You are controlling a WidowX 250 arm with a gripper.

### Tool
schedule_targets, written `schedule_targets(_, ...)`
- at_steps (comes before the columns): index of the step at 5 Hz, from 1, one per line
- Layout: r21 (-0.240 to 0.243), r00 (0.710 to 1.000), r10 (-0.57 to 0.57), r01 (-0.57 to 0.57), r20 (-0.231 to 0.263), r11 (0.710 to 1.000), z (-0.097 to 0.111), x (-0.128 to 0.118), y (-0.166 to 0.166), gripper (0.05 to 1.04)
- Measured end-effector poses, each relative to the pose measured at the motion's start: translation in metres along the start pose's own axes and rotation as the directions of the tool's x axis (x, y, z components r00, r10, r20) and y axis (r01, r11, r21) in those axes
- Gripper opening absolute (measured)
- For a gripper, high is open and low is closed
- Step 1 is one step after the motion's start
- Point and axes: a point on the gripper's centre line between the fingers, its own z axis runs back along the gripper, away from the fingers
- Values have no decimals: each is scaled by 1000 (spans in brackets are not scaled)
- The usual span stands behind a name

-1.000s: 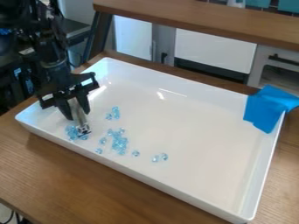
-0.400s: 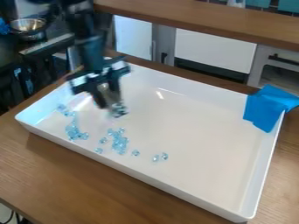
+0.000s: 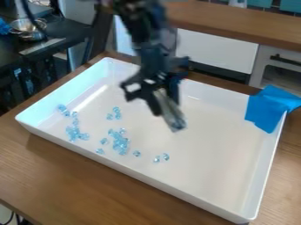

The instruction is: Sweep into pile

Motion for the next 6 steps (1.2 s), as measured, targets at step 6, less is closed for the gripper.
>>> schedule_targets(6,109,922,-376,366,92,924,-67,8,26,381)
